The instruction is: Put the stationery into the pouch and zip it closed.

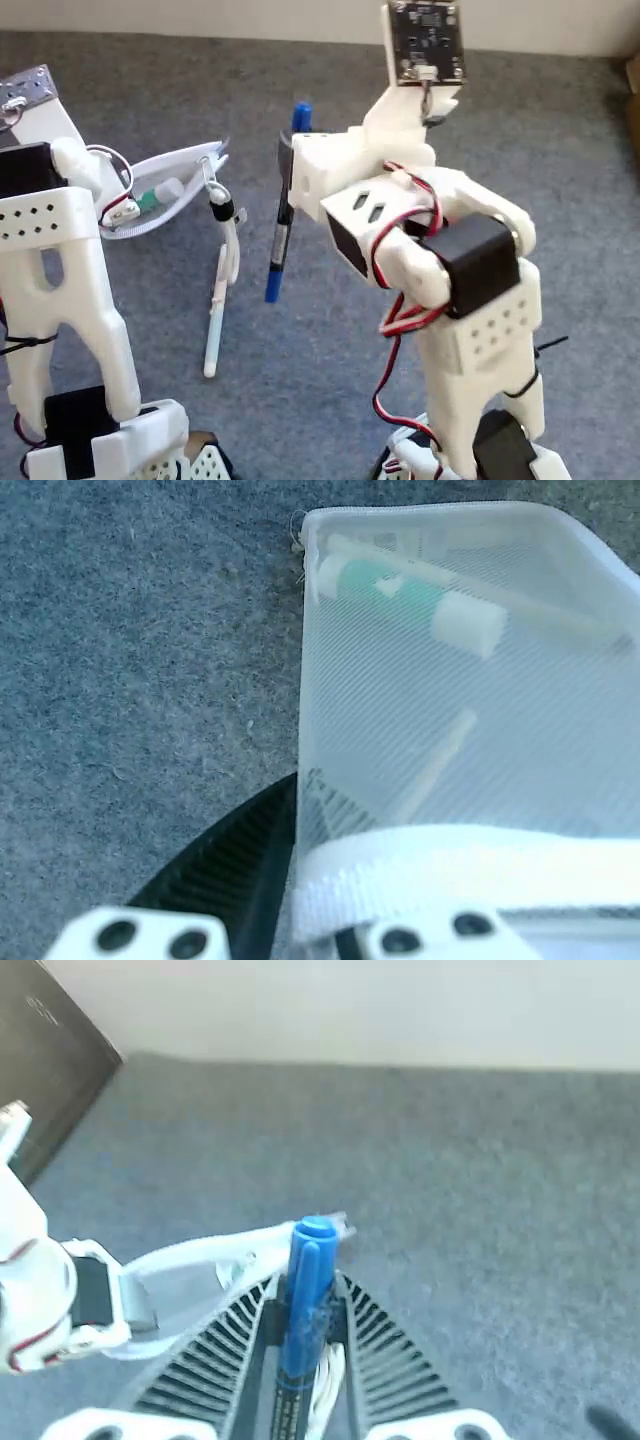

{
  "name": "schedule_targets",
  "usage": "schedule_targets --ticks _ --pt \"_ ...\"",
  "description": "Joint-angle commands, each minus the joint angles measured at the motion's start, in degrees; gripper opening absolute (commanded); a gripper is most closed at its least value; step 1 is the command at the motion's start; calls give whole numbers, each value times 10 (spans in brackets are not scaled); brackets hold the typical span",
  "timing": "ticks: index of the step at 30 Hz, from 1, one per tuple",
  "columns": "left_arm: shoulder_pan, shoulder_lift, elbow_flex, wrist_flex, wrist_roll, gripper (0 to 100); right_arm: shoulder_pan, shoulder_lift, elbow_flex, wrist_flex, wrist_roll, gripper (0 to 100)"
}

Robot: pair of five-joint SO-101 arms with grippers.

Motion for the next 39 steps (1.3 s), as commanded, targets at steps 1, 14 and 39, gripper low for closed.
schedule_targets --ticks 1,14,39 --pt "15 -5 -31 6 6 7 5 -51 -4 -51 4 5" --pt "16 -5 -35 5 20 7 4 -120 -4 -226 2 5" --pt "16 -5 -50 4 50 7 -58 -115 341 -600 4 5"
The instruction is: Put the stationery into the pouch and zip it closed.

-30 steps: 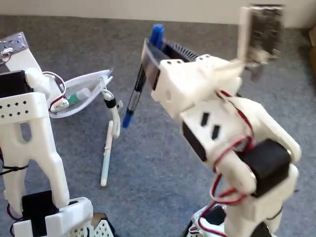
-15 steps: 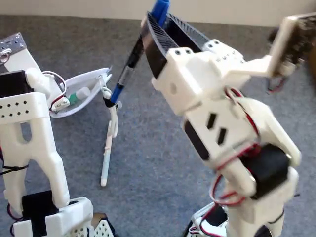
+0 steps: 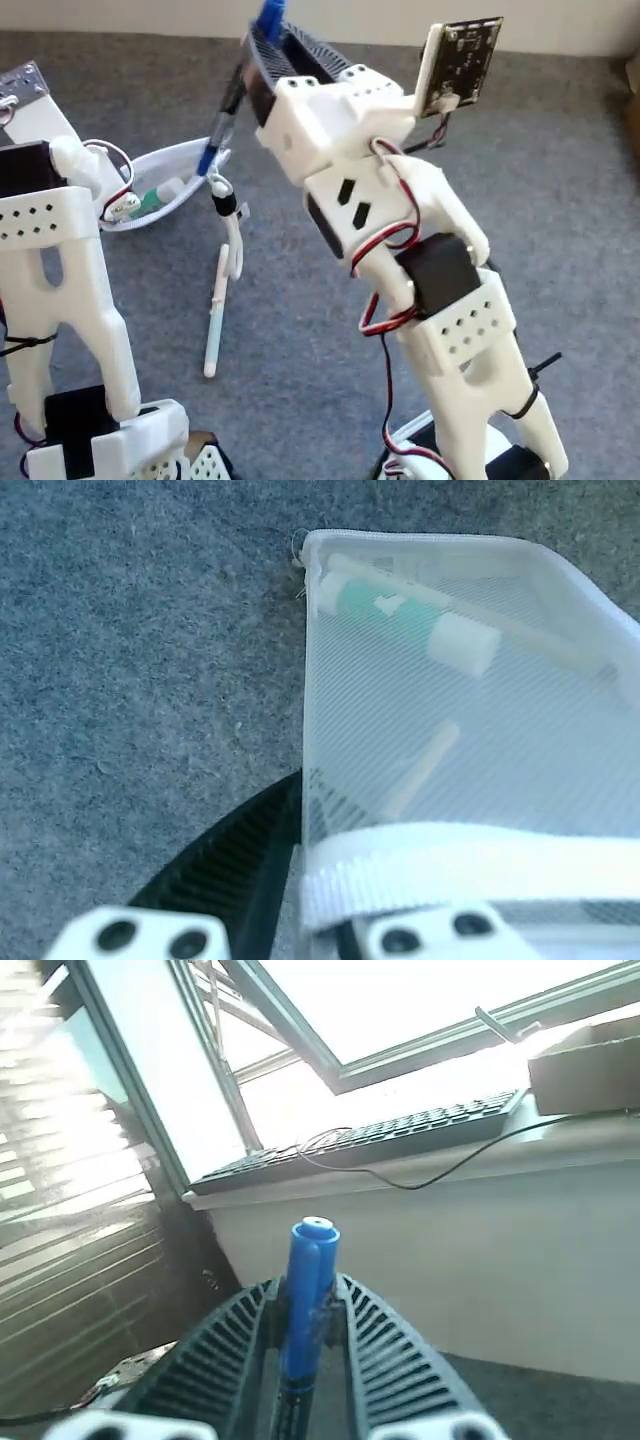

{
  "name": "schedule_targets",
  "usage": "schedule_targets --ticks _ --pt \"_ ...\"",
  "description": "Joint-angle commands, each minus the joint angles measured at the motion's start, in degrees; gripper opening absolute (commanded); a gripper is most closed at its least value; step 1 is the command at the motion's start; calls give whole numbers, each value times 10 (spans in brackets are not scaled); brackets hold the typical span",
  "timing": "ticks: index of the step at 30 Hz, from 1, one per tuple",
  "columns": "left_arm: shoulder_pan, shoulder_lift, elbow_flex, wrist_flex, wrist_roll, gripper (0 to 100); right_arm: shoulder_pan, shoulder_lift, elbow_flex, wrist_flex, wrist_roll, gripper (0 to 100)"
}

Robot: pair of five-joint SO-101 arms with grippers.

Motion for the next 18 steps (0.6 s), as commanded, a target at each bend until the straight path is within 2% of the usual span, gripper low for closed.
schedule_targets --ticks 1,12,18 --pt "15 -5 -32 4 7 7 -42 -6 21 -42 4 5" --pt "14 -5 -29 4 7 7 -51 -4 182 -262 9 5" --pt "14 -5 -29 4 5 7 -74 -5 253 -324 124 5"
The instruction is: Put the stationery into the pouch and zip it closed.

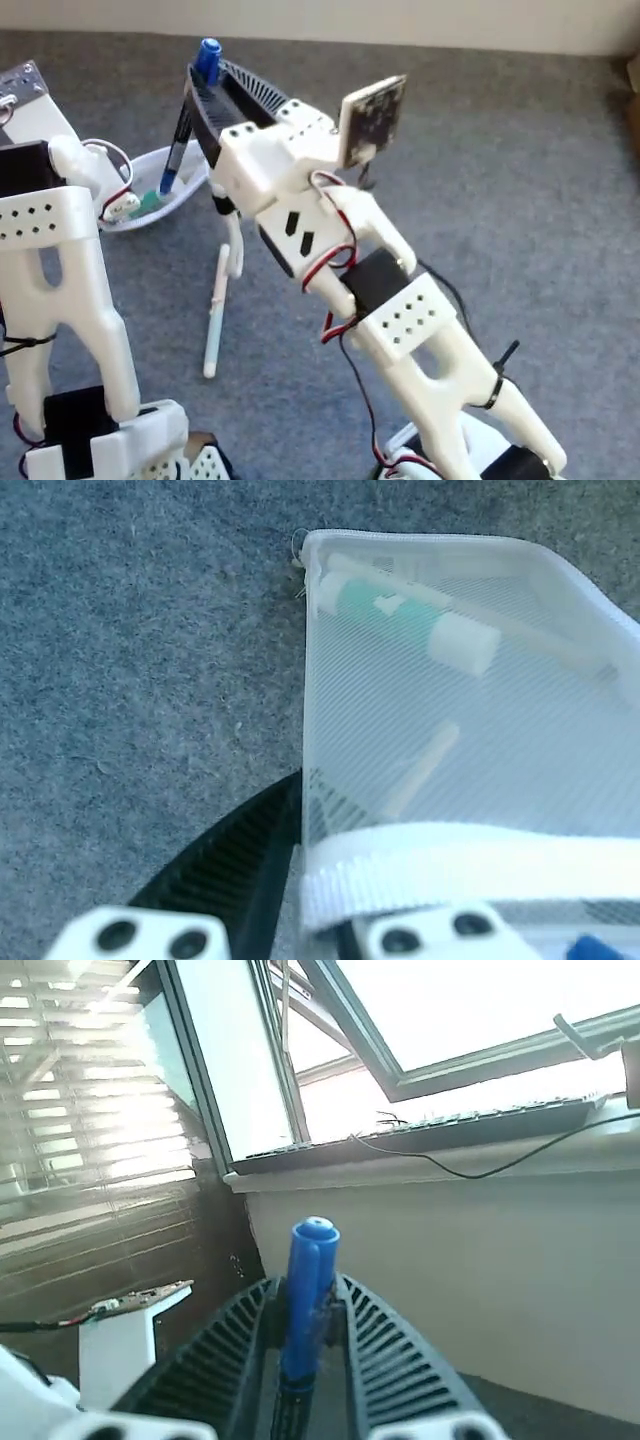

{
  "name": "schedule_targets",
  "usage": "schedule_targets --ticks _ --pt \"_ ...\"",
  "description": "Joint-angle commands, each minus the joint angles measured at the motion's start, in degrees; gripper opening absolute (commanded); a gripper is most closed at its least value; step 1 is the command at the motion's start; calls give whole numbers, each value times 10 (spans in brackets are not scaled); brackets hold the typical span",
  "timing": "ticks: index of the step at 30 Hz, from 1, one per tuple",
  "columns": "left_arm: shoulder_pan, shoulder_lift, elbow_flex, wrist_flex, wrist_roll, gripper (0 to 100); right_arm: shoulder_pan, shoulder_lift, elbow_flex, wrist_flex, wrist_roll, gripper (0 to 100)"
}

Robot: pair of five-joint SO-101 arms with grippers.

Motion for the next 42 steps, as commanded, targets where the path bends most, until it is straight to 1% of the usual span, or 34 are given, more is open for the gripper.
schedule_targets --ticks 1,4,7,11,19,22,30,37,39,42 --pt "14 -5 -29 4 5 7 -26 -6 23 -32 71 5" --pt "14 -5 -30 4 6 7 -42 -6 44 -32 118 5" --pt "14 -5 -31 4 6 7 -53 -5 51 -32 142 5" --pt "13 -5 -29 4 6 7 -58 -4 61 -31 144 5" --pt "-32 -5 -29 4 6 7 -72 -4 72 -31 145 5" --pt "-34 -3 -29 4 6 7 -74 -4 73 -29 145 5" --pt "-36 -3 -29 4 6 7 -111 -3 105 -30 145 5" --pt "-36 -1 -28 5 6 7 -109 -4 105 -29 146 7" --pt "-36 -1 -28 5 6 7 -108 -5 102 -29 146 27" --pt "-36 0 -24 4 6 7 -108 -7 105 -28 145 135"
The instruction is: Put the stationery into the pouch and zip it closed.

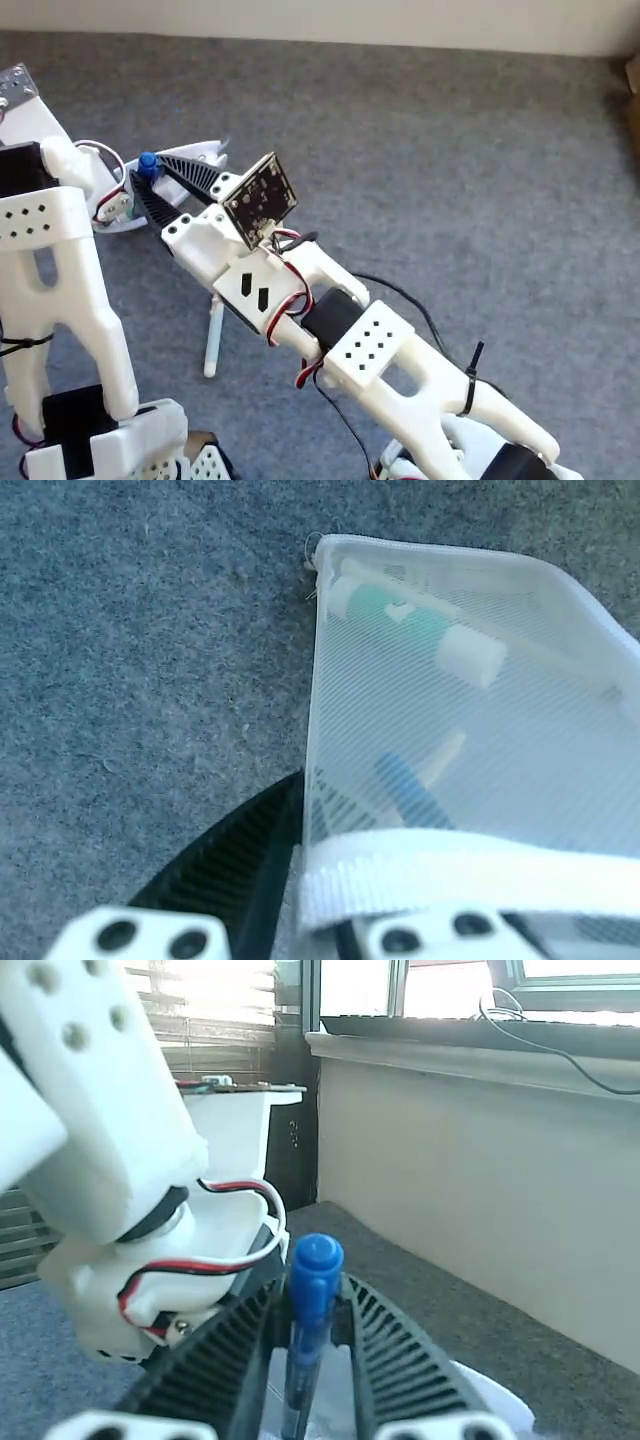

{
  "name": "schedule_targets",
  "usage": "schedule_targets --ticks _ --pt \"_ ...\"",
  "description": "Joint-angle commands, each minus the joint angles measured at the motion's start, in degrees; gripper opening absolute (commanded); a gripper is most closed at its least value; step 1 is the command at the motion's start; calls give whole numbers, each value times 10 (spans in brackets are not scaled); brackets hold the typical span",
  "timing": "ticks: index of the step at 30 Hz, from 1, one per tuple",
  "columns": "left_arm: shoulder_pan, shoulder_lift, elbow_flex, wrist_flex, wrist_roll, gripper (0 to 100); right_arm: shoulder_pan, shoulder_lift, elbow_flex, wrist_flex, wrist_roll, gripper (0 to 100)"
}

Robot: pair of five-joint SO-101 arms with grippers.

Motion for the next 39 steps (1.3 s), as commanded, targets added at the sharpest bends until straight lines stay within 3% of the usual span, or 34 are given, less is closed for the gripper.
schedule_targets --ticks 1,3,16,32,39 --pt "-10 0 -21 4 6 7 -2 -7 -3 -13 4 171" --pt "-10 0 -17 3 6 7 -2 -6 -2 -12 4 206" --pt "-40 0 -16 3 6 7 -2 -12 -7 -12 4 205" --pt "-218 -6 -57 7 7 7 -2 -4 -8 -9 4 205" --pt "-255 -6 -55 8 7 7 -2 -4 -27 104 0 205"
